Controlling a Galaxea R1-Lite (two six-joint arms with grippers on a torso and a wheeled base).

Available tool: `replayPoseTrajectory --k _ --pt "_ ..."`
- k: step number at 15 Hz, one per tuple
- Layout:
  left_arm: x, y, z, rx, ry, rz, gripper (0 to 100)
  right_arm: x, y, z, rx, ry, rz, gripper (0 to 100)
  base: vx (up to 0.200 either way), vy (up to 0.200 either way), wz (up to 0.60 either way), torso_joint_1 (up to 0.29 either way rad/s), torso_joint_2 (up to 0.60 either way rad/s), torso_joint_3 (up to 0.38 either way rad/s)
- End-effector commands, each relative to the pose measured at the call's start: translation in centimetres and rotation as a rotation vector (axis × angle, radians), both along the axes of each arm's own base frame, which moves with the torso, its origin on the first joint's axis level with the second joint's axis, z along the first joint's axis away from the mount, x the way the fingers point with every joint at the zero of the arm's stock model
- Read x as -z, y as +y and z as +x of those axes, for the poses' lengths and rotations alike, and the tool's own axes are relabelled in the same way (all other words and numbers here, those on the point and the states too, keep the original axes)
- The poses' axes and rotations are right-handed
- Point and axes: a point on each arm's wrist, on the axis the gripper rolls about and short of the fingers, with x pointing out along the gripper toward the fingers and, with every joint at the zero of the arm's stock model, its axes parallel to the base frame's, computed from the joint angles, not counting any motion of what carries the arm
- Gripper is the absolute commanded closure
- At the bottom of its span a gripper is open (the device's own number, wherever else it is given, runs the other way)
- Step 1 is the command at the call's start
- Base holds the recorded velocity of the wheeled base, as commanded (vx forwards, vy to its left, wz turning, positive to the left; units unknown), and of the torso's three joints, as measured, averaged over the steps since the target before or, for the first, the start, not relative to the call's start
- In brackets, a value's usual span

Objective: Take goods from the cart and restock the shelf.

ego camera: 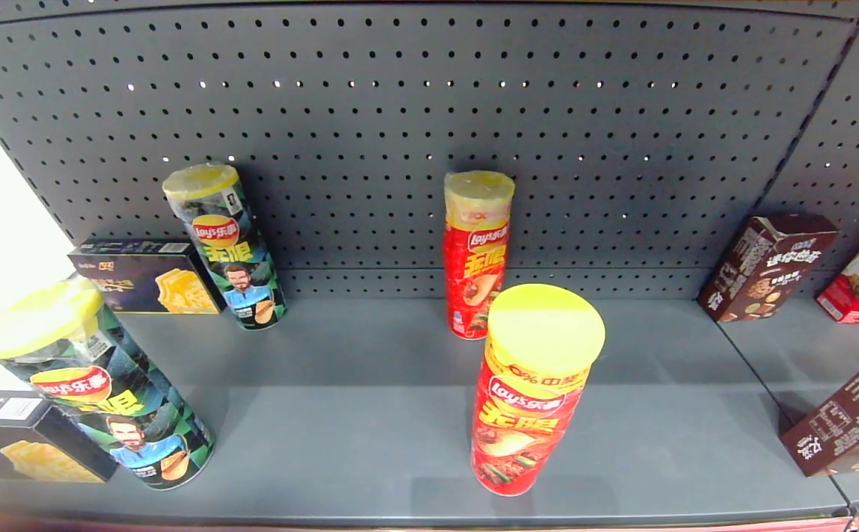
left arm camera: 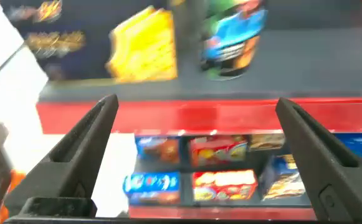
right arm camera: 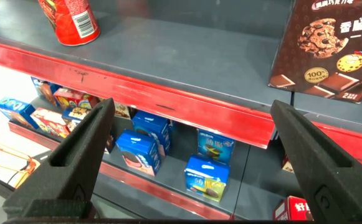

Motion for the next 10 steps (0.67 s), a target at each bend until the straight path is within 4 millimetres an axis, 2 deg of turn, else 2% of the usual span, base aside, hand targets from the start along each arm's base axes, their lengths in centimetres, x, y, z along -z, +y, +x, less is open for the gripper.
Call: replayPoseTrajectory --k 1,8,10 --pt "-0.01 -0.10 0.01 0.051 0.002 0.005 0 -0.05 0.00 0.00 -0.001 -0.001 0.000 0 0.000 0.000 0.00 0.000 0.00 0.000" --pt "-0.01 -0.21 0.00 0.097 0.002 0.002 0 -0.03 0.00 0.00 -0.003 0.001 -0.001 0 0.000 0.000 0.00 0.000 0.00 0.000" --pt "-0.01 -0.21 0.00 0.097 0.002 0.002 0 -0.03 0.03 -0.01 0.073 0.004 0.006 0 0.000 0.000 0.00 0.000 0.00 0.000"
